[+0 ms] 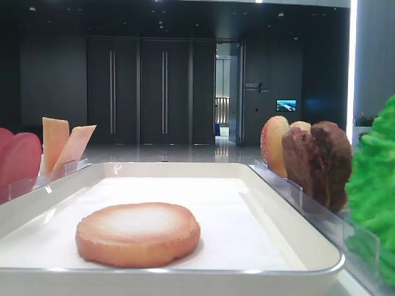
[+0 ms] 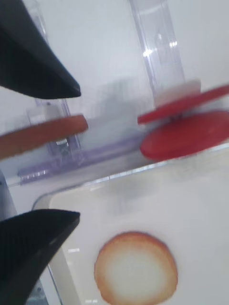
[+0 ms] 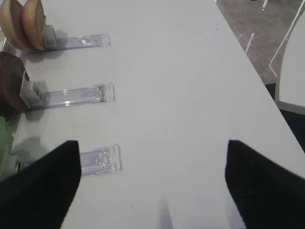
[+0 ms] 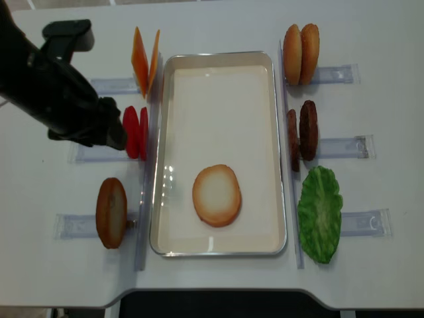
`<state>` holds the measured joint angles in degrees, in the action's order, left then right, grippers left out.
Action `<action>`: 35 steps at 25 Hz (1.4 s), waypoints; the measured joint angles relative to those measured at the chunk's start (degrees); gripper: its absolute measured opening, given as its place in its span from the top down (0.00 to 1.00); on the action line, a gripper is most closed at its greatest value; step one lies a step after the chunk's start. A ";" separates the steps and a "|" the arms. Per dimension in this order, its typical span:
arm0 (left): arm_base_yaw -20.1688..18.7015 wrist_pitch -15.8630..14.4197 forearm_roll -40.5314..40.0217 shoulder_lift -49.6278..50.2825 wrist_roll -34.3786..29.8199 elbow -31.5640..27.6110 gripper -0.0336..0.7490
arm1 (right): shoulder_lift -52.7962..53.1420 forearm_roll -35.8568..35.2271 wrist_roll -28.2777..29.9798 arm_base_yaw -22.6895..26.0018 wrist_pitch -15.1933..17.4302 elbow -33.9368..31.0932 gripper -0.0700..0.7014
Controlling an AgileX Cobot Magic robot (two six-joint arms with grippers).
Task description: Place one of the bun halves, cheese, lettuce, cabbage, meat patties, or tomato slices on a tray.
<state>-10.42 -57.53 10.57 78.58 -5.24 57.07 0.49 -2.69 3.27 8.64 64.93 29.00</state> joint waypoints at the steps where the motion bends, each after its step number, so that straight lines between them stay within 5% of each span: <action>1: 1.36 -0.53 -1.70 -0.67 0.04 0.00 0.26 | 0.00 0.00 0.00 0.00 0.00 0.00 0.15; 8: 9.65 -5.46 -13.39 -2.84 1.59 0.02 0.26 | 0.00 0.00 0.00 0.00 0.00 0.00 0.15; 20: 10.12 -6.56 -15.28 -6.77 3.48 -1.73 0.26 | 0.00 0.00 0.00 0.00 0.00 0.00 0.15; 35: 10.07 -6.65 -15.28 -47.01 7.19 -25.48 0.26 | 0.00 0.00 0.00 0.00 0.00 0.00 0.15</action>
<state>-0.35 -64.18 -4.71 31.57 1.95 31.59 0.49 -2.69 3.27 8.64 64.93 29.00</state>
